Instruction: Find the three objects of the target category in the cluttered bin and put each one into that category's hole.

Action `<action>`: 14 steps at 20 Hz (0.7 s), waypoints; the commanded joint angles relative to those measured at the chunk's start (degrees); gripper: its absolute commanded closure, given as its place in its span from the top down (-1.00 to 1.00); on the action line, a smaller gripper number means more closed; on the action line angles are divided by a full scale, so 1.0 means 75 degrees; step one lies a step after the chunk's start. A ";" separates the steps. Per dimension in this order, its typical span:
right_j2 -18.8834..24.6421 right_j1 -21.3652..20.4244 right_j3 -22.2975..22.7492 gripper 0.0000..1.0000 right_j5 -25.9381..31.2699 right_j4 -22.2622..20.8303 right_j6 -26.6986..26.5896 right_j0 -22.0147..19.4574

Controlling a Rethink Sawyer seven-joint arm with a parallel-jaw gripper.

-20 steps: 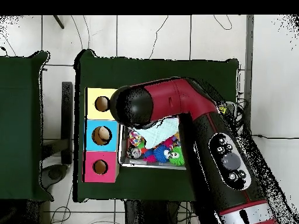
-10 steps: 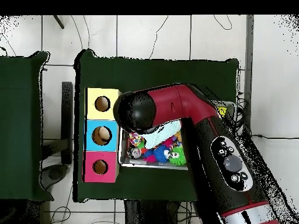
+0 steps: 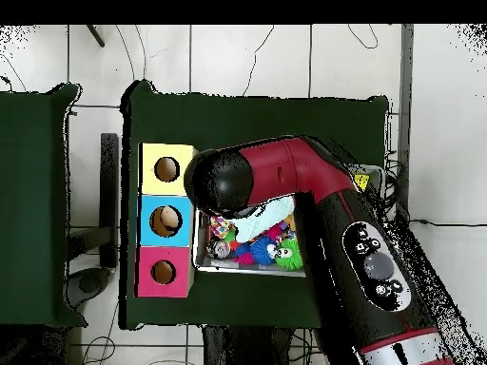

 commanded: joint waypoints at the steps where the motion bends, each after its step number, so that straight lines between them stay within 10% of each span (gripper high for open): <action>1: 0.0271 0.0177 0.0332 -1.00 0.0782 0.0150 -0.0692 0.0048; 14: 0.0178 0.0249 0.0301 -1.00 0.0674 0.0108 -0.0528 0.0181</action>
